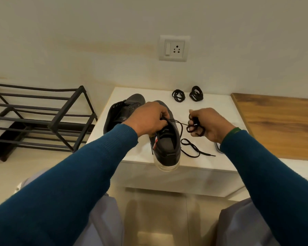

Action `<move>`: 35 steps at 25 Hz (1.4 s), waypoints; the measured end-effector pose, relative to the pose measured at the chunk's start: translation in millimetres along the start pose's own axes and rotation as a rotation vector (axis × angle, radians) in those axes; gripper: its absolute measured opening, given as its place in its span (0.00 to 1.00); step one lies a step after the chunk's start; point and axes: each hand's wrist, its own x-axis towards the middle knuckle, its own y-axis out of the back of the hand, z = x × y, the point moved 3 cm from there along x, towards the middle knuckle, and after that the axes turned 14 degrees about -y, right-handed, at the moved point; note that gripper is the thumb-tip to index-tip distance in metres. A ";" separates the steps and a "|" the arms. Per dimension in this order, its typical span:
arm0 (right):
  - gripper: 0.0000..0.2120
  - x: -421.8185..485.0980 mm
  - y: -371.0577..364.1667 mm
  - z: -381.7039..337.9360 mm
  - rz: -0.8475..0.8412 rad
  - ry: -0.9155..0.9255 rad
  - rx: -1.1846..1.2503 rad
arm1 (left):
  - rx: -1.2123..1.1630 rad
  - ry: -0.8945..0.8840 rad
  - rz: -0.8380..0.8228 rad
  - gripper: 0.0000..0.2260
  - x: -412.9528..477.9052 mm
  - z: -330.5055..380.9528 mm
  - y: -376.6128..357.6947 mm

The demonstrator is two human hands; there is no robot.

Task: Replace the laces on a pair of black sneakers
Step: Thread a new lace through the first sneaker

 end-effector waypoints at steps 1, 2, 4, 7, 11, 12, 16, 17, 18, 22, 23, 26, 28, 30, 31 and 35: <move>0.10 0.6 -3.2 9.7 0.008 -0.082 -0.076 | 0.011 -0.006 0.001 0.08 -0.3 0.3 0.8; 0.09 1.4 -8.2 20.5 0.012 -0.141 -0.151 | 0.006 -0.006 -0.001 0.08 -0.4 -0.4 1.5; 0.10 1.9 -20.3 40.8 0.045 -0.192 -0.336 | -0.023 0.000 -0.008 0.08 -1.1 -3.2 1.4; 0.12 8.5 -32.3 51.8 0.114 -0.097 -0.521 | -0.032 -0.001 -0.015 0.08 -1.3 -4.1 1.3; 0.12 19.2 -26.4 39.7 0.242 0.115 -0.358 | -0.037 0.012 -0.016 0.08 1.2 -4.5 3.3; 0.13 18.9 -26.1 37.3 0.210 0.122 -0.349 | -0.034 0.013 -0.011 0.08 1.5 -4.5 3.4; 0.17 19.3 -9.8 17.2 0.201 0.150 -0.807 | -0.028 0.002 -0.009 0.08 1.1 -4.7 3.4; 0.14 20.3 1.1 7.2 0.308 0.213 -0.917 | -0.038 0.004 -0.010 0.08 1.0 -5.5 3.4; 0.10 21.8 12.6 -2.4 0.430 0.280 -0.999 | -0.054 0.009 -0.012 0.08 0.6 -6.1 3.2; 0.10 39.6 33.5 -8.2 0.655 0.263 -1.483 | -0.085 0.015 -0.021 0.09 -1.4 -5.8 4.1; 0.09 45.9 31.1 -3.7 0.660 0.212 -1.612 | -0.083 0.016 -0.026 0.10 -2.0 -5.3 4.6; 0.07 55.2 21.7 8.2 0.664 0.194 -1.801 | -0.099 0.038 -0.036 0.11 -4.0 -4.6 6.3; 0.06 54.9 18.9 10.4 0.685 0.260 -1.818 | -0.113 0.055 -0.051 0.13 -5.3 -4.0 7.4; 0.03 51.6 21.7 1.6 0.718 0.357 -1.744 | -0.131 0.085 -0.051 0.16 -6.6 -3.3 7.7; 0.04 47.5 25.1 -8.3 0.742 0.431 -1.600 | -0.138 0.122 -0.043 0.16 -6.9 -4.3 8.2; 0.13 15.7 42.8 -42.1 0.286 0.441 -0.383 | -0.251 0.306 -0.057 0.13 -12.3 -9.0 7.4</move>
